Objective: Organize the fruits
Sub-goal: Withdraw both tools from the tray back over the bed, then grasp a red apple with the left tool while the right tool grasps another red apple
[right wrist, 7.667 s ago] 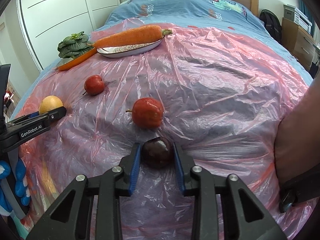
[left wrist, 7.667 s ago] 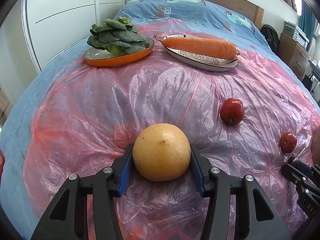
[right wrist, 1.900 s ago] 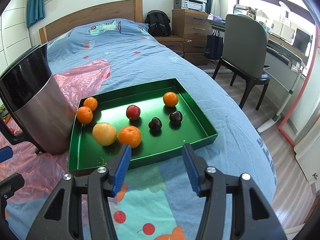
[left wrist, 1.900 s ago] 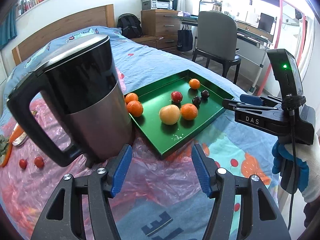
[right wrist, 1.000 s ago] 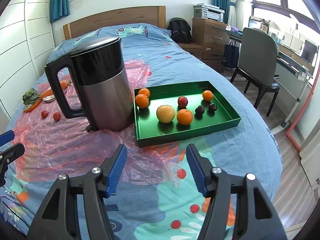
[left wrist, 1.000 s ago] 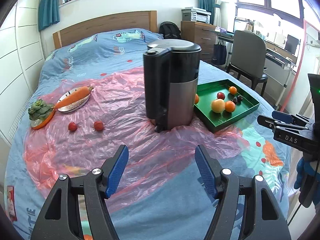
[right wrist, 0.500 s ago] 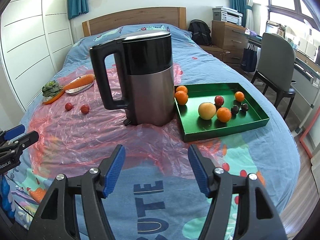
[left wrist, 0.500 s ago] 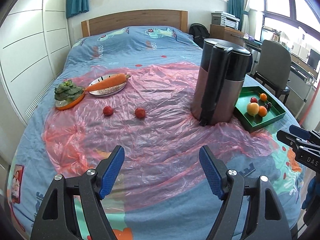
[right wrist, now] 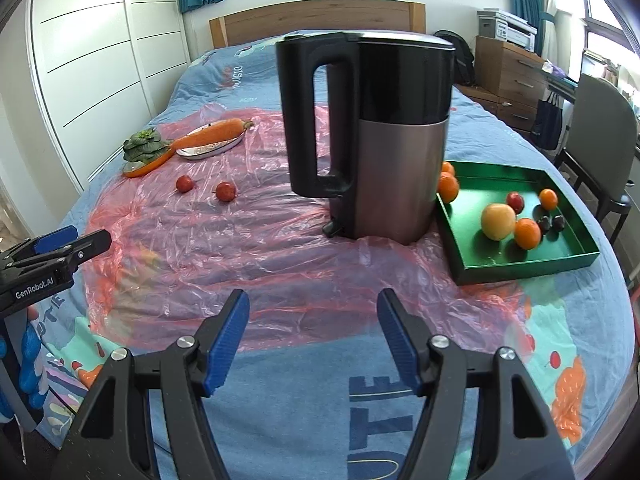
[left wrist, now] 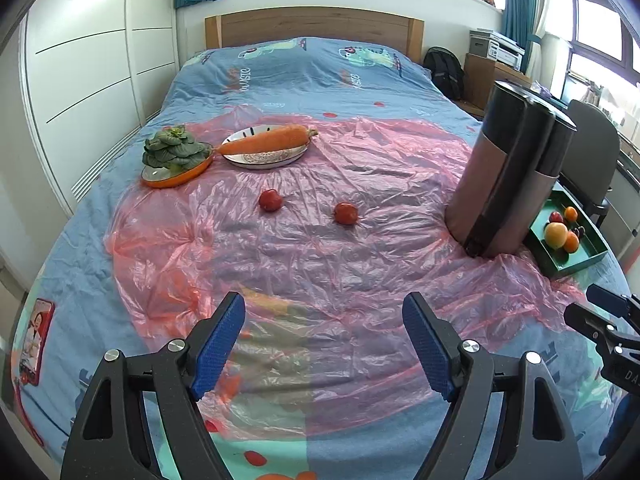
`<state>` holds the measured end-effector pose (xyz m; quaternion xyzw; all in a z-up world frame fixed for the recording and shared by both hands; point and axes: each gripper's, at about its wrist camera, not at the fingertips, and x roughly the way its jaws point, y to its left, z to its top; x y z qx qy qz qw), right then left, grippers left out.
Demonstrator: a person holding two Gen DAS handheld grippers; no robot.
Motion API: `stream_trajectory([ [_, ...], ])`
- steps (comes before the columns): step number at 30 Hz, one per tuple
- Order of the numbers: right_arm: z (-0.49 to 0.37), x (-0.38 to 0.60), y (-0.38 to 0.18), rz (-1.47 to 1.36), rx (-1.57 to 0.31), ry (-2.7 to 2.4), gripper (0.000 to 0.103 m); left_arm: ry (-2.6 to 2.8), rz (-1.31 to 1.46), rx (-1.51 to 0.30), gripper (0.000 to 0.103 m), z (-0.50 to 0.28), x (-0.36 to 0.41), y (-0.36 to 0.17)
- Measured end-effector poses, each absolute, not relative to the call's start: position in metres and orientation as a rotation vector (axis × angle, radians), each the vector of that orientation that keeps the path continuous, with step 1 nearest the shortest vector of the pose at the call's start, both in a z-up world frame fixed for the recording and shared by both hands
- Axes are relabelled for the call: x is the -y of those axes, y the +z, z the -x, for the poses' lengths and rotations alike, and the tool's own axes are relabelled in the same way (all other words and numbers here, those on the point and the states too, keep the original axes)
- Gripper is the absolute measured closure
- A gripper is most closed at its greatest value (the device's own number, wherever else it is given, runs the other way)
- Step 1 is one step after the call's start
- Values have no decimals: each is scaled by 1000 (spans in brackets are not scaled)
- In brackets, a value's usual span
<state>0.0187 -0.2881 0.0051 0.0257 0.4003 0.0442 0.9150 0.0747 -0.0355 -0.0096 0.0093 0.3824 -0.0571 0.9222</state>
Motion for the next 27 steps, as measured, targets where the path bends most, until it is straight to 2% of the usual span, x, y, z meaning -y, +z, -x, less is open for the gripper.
stream_trajectory([
  [12,-69,215,-26,-10,-892,273,0,-5,72,-819,27,-121,-25,-34],
  [27,-177,166,-51,-44,-900,376,0,-29,87,-845,27,-231,-33,-65],
])
